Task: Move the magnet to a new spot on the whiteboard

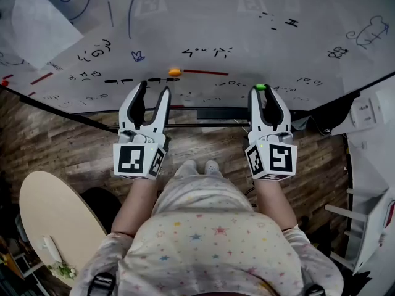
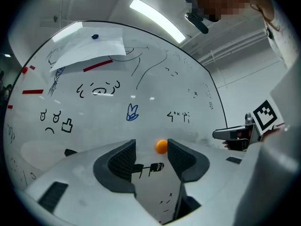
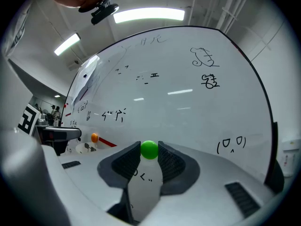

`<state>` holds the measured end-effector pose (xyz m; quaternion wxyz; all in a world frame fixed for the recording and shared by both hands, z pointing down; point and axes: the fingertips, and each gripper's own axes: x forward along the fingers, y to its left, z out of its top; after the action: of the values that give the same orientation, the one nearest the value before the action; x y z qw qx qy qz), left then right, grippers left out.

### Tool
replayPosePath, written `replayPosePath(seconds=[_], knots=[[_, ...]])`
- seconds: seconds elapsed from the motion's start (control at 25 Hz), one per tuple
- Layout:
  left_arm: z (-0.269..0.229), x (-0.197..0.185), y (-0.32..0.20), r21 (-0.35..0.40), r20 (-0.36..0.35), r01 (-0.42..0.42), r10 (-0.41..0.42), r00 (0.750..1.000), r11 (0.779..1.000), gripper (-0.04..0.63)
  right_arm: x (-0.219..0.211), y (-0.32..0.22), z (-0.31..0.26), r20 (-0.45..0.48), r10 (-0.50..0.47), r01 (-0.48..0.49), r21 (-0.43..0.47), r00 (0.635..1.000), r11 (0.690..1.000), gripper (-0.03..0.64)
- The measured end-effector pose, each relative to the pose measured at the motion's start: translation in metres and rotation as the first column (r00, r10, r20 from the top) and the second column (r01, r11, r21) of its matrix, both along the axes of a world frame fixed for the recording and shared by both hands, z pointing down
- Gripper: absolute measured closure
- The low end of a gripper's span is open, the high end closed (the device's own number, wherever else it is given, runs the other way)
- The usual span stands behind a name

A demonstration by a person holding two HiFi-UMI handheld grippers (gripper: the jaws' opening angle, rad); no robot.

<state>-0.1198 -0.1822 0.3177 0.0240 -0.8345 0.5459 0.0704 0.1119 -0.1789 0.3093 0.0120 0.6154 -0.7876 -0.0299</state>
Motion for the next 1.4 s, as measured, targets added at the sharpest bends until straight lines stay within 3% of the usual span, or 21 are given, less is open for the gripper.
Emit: replayPosePath(seconds=[1.4], knots=[[0.001, 0.028, -0.011, -0.003, -0.003, -0.006, 0.006, 1.0, 1.0, 0.405, 0.032, 0.01, 0.004, 0.007, -0.017, 0.017, 0.0, 1.0, 1.0, 0.502]])
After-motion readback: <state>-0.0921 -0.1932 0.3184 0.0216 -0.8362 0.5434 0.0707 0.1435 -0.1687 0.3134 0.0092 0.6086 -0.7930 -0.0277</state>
